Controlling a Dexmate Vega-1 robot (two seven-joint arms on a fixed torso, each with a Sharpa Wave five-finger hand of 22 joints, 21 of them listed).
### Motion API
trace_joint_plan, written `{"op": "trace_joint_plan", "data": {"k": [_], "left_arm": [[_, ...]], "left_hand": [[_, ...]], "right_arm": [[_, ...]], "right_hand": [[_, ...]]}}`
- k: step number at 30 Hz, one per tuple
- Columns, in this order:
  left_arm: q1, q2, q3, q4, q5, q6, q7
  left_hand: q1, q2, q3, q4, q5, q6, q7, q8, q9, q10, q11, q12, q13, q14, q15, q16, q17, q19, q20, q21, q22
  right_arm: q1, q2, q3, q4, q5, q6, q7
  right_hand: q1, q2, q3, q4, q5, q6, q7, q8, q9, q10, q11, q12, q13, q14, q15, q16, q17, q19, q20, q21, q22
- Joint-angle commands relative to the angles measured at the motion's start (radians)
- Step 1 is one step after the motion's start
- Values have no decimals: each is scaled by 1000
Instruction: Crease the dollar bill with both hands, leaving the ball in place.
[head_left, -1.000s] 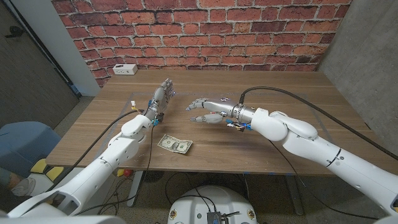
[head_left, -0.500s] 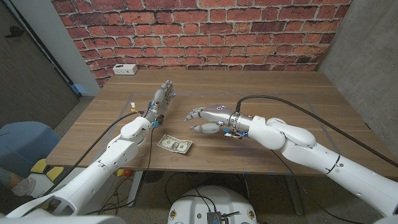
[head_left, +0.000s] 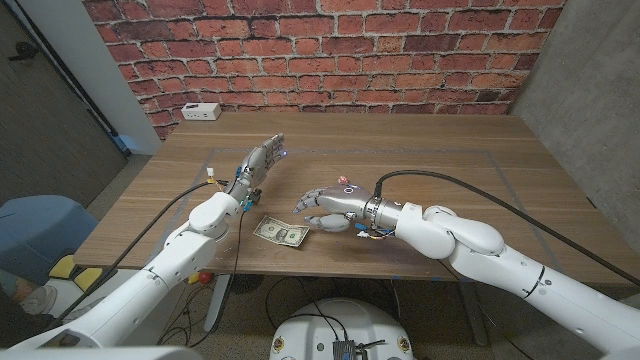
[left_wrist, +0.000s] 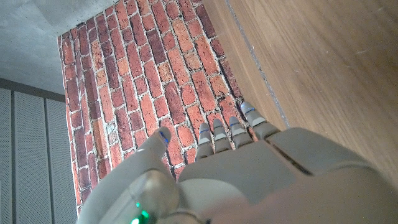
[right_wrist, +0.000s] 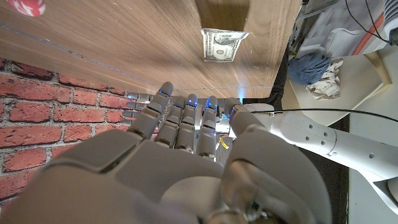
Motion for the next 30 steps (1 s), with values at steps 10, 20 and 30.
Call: {"op": "trace_joint_plan", "data": {"k": [10,20,30], "left_arm": [[169,159,-82,-210,183,62,161],[215,236,-118,-266,243,105,163],[263,271,-156,-298,252,128,164]], "left_hand": [[20,4,35,-2,-14,138,31,8,6,180,40,37,11,212,11,51,23,87,52,29,9],[46,49,77,27,-3,300,82,32,10,308,36,55,16,360,-17,138,89,161,53,63,18],[117,52,137,41,12,412,107,43,14,437,50,89,33,434,-30,227,173,210,35,104,28]], "right_arm": [[-38,42,-55,24,-100,-23,-51],[-35,67,-81,52,-109,-34,-53],[-39,84,-101,75,-100,-65,-46]], "right_hand": [[110,7,93,30,3,33,-29,-7,8,27,-42,-4,9,24,-53,17,17,16,-21,13,8],[146,3,116,58,1,64,-32,-4,9,45,-51,-4,10,39,-63,31,29,30,-24,20,10],[162,6,126,70,1,69,-26,-6,10,47,-47,-5,11,39,-61,35,34,29,-25,21,12]]}}
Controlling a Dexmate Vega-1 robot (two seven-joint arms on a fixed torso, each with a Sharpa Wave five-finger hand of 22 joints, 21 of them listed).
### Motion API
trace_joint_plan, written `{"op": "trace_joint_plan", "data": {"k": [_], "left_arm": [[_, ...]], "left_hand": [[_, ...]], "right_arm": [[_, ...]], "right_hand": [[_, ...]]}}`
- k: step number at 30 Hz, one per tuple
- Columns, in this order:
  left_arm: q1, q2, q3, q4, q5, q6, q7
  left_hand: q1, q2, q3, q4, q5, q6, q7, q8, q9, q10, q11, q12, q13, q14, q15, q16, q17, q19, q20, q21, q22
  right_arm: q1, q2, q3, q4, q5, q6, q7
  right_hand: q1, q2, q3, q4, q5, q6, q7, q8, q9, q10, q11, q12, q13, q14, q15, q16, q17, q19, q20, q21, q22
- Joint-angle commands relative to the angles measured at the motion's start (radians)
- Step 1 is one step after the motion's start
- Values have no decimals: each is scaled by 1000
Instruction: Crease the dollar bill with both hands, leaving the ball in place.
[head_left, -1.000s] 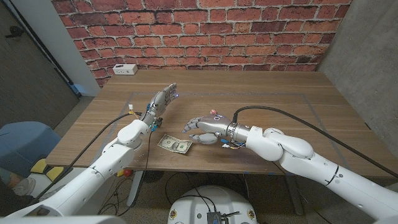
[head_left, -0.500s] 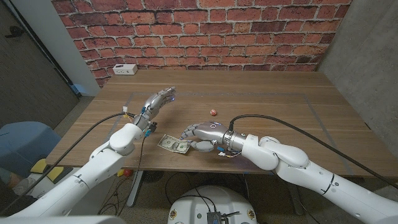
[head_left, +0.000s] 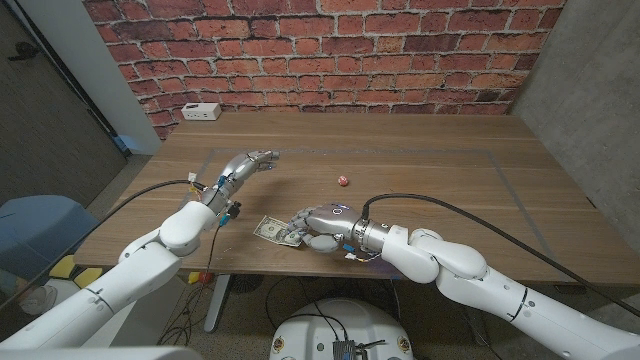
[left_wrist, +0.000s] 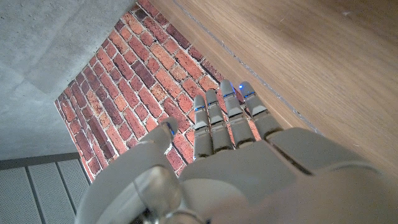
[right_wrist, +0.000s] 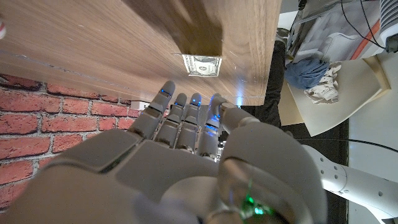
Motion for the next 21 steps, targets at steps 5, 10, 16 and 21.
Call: {"op": "trace_joint_plan", "data": {"k": [5,10,16,21], "left_arm": [[76,72,-65,-71,28,38,3],[94,82,-79,-83,25,52,-2],[96,82,-84,-79,7,45,-26],[93,82,-83,-66,1,31,-47]], "left_hand": [[33,23,20,7,13,46,15,8,5,54,10,20,17,41,-2,51,48,33,-1,25,7],[37,20,19,9,14,54,16,7,6,64,12,23,20,48,-2,65,62,42,-4,32,8],[37,11,21,13,15,60,17,3,6,79,9,27,25,76,-5,78,67,68,-8,47,10],[35,-1,28,13,17,88,19,8,7,106,10,35,30,106,-10,79,56,94,-13,64,11]], "right_arm": [[3,28,-31,44,26,-37,10],[5,29,-39,58,30,-41,2],[-3,25,-49,61,12,-58,-13],[-11,16,-51,61,2,-71,-24]], "right_hand": [[23,-3,9,8,1,14,5,-3,5,3,5,-2,2,7,-56,5,5,5,-3,6,3],[31,-6,11,10,-1,19,11,-3,5,6,14,-3,2,5,-48,7,8,6,0,7,3],[36,-7,11,14,-2,24,12,-3,6,11,16,-2,2,9,-49,10,10,8,1,8,3],[42,-9,10,17,-4,35,9,-2,6,17,4,-1,2,9,-51,12,13,10,0,9,3]]}}
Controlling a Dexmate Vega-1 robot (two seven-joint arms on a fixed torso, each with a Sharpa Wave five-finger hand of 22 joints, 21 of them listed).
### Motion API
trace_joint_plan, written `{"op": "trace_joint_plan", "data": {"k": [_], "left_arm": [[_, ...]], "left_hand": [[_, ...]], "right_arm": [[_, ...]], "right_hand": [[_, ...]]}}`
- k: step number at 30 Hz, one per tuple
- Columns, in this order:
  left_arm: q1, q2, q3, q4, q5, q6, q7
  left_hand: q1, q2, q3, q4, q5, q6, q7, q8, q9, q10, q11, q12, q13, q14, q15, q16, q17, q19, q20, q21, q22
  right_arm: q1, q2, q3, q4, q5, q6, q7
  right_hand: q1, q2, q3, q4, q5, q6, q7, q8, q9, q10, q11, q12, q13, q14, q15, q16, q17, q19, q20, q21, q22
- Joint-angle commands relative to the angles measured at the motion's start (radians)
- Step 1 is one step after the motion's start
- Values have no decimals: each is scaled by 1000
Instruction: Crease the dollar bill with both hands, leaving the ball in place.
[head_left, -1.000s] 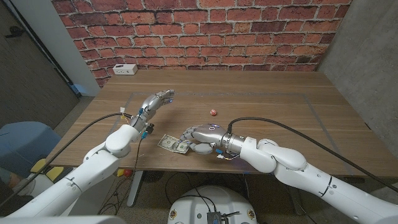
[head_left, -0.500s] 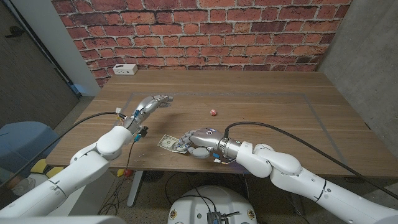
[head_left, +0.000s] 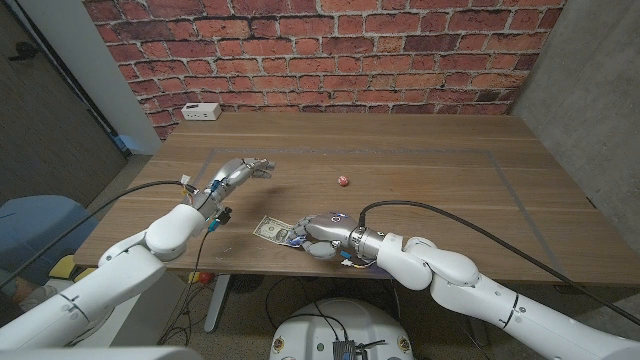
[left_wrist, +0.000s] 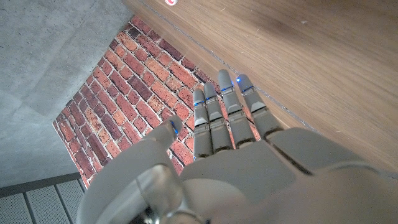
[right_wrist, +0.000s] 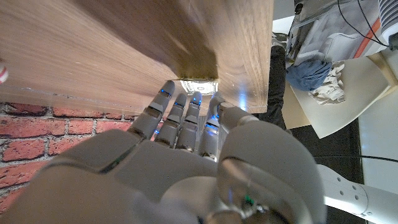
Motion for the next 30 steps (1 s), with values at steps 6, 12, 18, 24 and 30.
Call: {"op": "trace_joint_plan", "data": {"k": [6,12,18,24,30], "left_arm": [[31,20,-18,-1,-13,-4,-38],[92,37,-55,-36,-50,41,-25],[146,53,-102,-65,-119,109,-31],[196,75,-156,-110,-188,224,-26],[227,60,-187,-116,-255,265,-38]], "left_hand": [[13,-10,9,-11,6,34,-3,3,2,29,-1,14,10,30,-10,6,-10,39,-7,26,6],[6,-15,33,-16,7,21,1,-22,4,31,8,9,24,111,-17,-15,-60,246,-45,133,7],[-5,-26,39,-19,6,-7,-1,-39,6,51,25,12,29,156,-6,-24,-87,288,-33,157,-2],[-18,-48,42,-35,5,-55,14,-59,6,29,69,-8,26,140,17,-63,-126,322,-9,171,-17],[-30,-66,49,-59,5,-112,30,-72,6,16,96,-33,13,115,49,-111,-172,366,4,182,-31]], "right_arm": [[-18,-13,-22,14,-29,-39,-24],[-24,-16,-26,23,-34,-50,-34],[-29,-17,-29,28,-44,-65,-48],[-23,-13,-35,40,-52,-74,-54],[-16,-10,-41,50,-46,-80,-47]], "right_hand": [[19,-1,1,9,-5,18,-1,-4,1,9,-7,-2,3,8,-53,6,6,8,-4,9,3],[24,-2,0,10,-6,22,-1,-4,1,12,-7,-2,3,7,-54,7,7,9,-4,10,3],[28,-3,-1,11,-7,25,0,-5,1,16,-6,-1,3,7,-53,8,9,9,-6,10,3],[31,-3,-2,11,-8,27,1,-5,1,17,-2,-2,3,8,-54,9,10,10,-7,11,3],[36,-3,-4,12,-8,30,4,-6,2,20,-3,-2,3,8,-55,11,11,10,-7,11,3]]}}
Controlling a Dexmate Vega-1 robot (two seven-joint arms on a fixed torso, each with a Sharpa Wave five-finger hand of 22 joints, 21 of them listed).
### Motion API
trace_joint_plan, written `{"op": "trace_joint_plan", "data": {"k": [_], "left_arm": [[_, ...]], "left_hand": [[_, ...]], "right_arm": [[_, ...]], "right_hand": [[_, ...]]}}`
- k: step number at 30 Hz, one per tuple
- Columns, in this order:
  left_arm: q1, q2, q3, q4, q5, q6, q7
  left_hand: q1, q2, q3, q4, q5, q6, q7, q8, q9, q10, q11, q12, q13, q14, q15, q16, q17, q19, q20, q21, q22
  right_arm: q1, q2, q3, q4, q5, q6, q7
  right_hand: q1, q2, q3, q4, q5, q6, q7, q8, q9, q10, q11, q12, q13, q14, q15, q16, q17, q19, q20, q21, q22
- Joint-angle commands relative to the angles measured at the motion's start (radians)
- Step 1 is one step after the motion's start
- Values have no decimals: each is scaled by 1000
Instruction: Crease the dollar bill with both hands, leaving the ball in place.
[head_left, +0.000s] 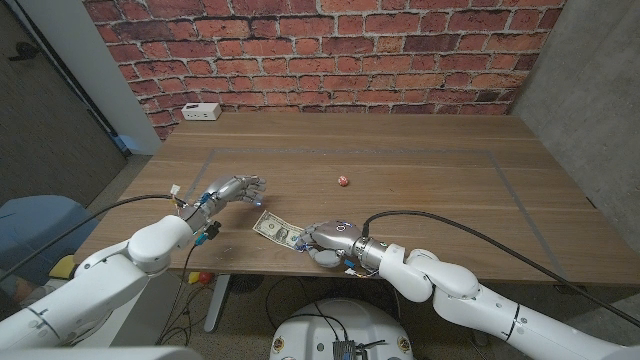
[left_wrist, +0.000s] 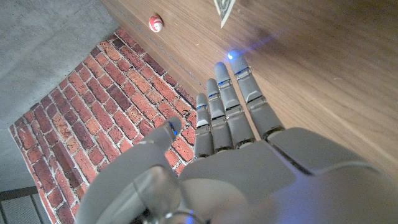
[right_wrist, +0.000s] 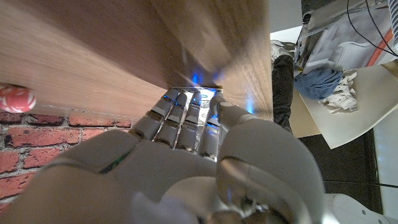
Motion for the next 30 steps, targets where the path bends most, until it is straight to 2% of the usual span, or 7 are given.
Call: {"op": "trace_joint_plan", "data": {"k": [1,6,9,23,25,28,30], "left_arm": [[77,0,-70,-33,-116,104,-18],[82,43,-67,11,-113,20,-157],[72,60,-57,30,-116,-13,-218],[-37,3,50,179,-219,-190,-442],[-43,-20,57,198,-233,-231,-453],[-45,-70,63,227,-251,-312,-458],[-43,-80,60,228,-268,-333,-462]], "left_hand": [[-11,-16,4,-18,1,-29,13,-5,1,3,18,-11,-6,-4,34,-25,-23,24,9,8,-5],[61,-21,81,-156,66,-26,-16,1,-5,36,-12,-40,-40,-7,36,-99,-56,4,47,-8,-8],[81,-24,100,-183,85,-49,-29,-5,-6,20,-31,-58,-45,-21,16,-124,-56,-4,42,-13,-8],[123,-22,79,-191,110,-220,-81,-29,-7,-15,-30,-96,-45,-43,-17,-153,-44,-27,2,-25,-7],[136,-29,70,-199,114,-258,-108,-24,-8,-10,-55,-98,-44,-43,-36,-157,-45,-54,-9,-37,-8],[186,-50,41,-204,120,-317,-169,-11,-11,27,-176,-97,-41,-35,-79,-166,-47,-108,-34,-61,-7],[207,-65,30,-206,121,-348,-209,-15,-12,53,-190,-92,-40,-27,-101,-170,-48,-128,-55,-70,-7]], "right_arm": [[8,3,-11,19,-3,-18,-1],[11,3,-11,23,5,-18,-5],[16,3,-13,27,8,-14,-5],[26,7,-21,37,16,-16,-2],[25,6,-21,36,17,-17,-3],[24,5,-21,35,18,-20,-3],[24,5,-21,36,21,-19,-4]], "right_hand": [[17,1,3,5,-2,13,0,-3,2,6,1,-2,3,8,-55,5,5,12,2,5,4],[21,1,2,5,-2,15,0,-3,2,7,0,-3,3,8,-55,6,6,12,1,5,4],[22,1,2,5,-2,17,-1,-3,2,7,0,-3,3,9,-54,6,6,12,1,5,4],[33,0,-1,5,-3,17,1,-7,2,5,-3,-6,3,9,-53,9,9,12,0,6,4],[35,0,-2,5,-3,18,1,-7,2,10,5,-5,3,9,-53,10,9,13,2,6,4],[37,0,-3,5,-3,18,1,-8,2,8,6,-6,3,9,-54,10,10,12,1,6,4],[39,0,-4,6,-4,19,2,-8,2,8,3,-6,3,8,-54,10,11,12,1,6,4]]}}
